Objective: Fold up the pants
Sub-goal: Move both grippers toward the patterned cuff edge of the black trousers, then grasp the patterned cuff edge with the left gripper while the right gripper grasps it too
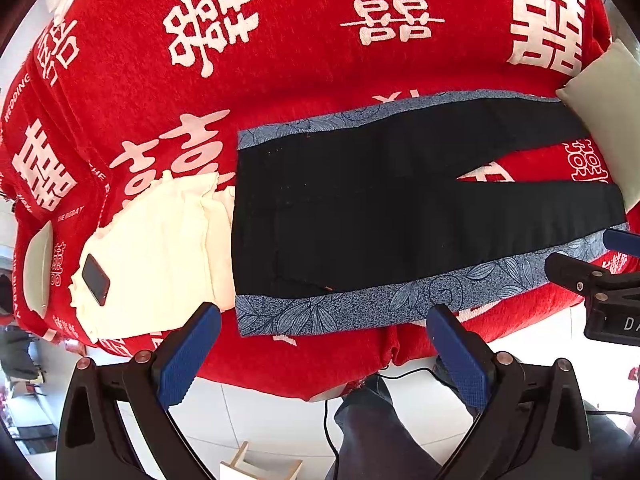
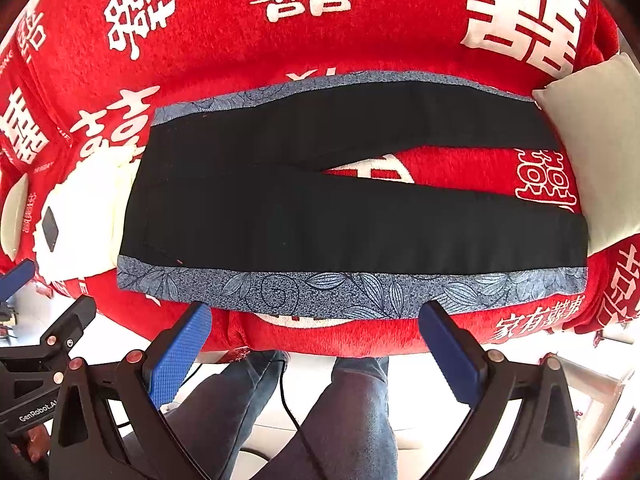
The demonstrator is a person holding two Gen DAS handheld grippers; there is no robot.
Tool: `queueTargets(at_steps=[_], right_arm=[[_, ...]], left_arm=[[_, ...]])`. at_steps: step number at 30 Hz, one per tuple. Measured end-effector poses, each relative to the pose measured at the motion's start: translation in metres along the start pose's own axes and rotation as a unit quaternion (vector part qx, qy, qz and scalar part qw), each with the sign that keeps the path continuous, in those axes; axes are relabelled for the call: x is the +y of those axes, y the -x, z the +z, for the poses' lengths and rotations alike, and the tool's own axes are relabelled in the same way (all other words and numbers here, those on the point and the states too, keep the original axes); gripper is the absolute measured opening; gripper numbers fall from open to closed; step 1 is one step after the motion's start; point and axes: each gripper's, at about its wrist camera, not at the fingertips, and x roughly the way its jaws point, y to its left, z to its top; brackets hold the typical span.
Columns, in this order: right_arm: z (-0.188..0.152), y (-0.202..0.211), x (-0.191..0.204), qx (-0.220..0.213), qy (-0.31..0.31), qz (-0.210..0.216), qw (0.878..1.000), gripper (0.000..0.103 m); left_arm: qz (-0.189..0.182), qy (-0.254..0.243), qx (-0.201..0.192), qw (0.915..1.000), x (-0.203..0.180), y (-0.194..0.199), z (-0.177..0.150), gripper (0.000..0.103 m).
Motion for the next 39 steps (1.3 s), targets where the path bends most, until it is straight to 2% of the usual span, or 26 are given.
queueTargets(at_steps=[4,9,12,15,18,20,23,28,30,32,33,34,35,39], right_arm=[[0.001,0.0,-0.006,-0.001,0.009,0.005,1.0,0.103],[0.004,-0.002,-0.02,0.003,0.019,0.021,1.0,0.103],[0.006,-0.005,-0.027,0.007,0.023,0.049,0.999,0.103],[0.003,-0.012,-0.031,0.011,0.026,0.082,0.996,0.103],[-0.004,-0.027,-0.038,0.022,-0.001,0.127,0.992,0.103],[-0.012,-0.047,-0.044,0.034,-0.045,0.176,0.983,0.103],[-0.028,-0.086,-0.05,0.051,-0.105,0.22,0.969,0.103],[-0.056,-0.148,-0.044,0.057,-0.137,0.266,0.952,0.102],[-0.068,-0.174,-0.043,0.056,-0.157,0.289,0.943,0.101],[-0.074,-0.193,-0.045,0.054,-0.178,0.313,0.931,0.098],[-0.077,-0.202,-0.046,0.051,-0.189,0.324,0.926,0.093],[-0.08,-0.209,-0.046,0.05,-0.199,0.329,0.922,0.08],[-0.081,-0.216,-0.048,0.05,-0.21,0.335,0.917,0.075],[-0.086,-0.225,-0.056,0.032,-0.248,0.388,0.887,0.072]], left_arm=[[0.019,0.014,0.005,0.9997,-0.004,-0.001,0.001,0.103],[0.008,0.055,0.018,0.9983,-0.002,-0.008,0.002,0.103],[0.017,0.092,0.009,0.9956,0.003,-0.009,0.003,0.103],[-0.002,0.132,0.01,0.9912,0.01,-0.016,0.0,0.103],[-0.015,0.164,0.027,0.9859,0.019,-0.035,-0.008,0.103],[-0.033,0.187,0.036,0.9812,0.029,-0.053,-0.017,0.103],[-0.042,0.206,0.044,0.9766,0.041,-0.084,-0.028,0.103],[-0.082,0.224,0.054,0.9697,0.055,-0.144,-0.053,0.103],[-0.107,0.238,0.059,0.9636,0.059,-0.171,-0.065,0.102],[-0.14,0.259,0.064,0.9535,0.064,-0.191,-0.075,0.096],[-0.158,0.272,0.065,0.947,0.066,-0.201,-0.081,0.096],[-0.167,0.282,0.065,0.9427,0.067,-0.206,-0.085,0.096],[-0.172,0.287,0.063,0.9402,0.068,-0.21,-0.089,0.096],[-0.2,0.308,0.06,0.9284,0.07,-0.222,-0.098,0.096]])
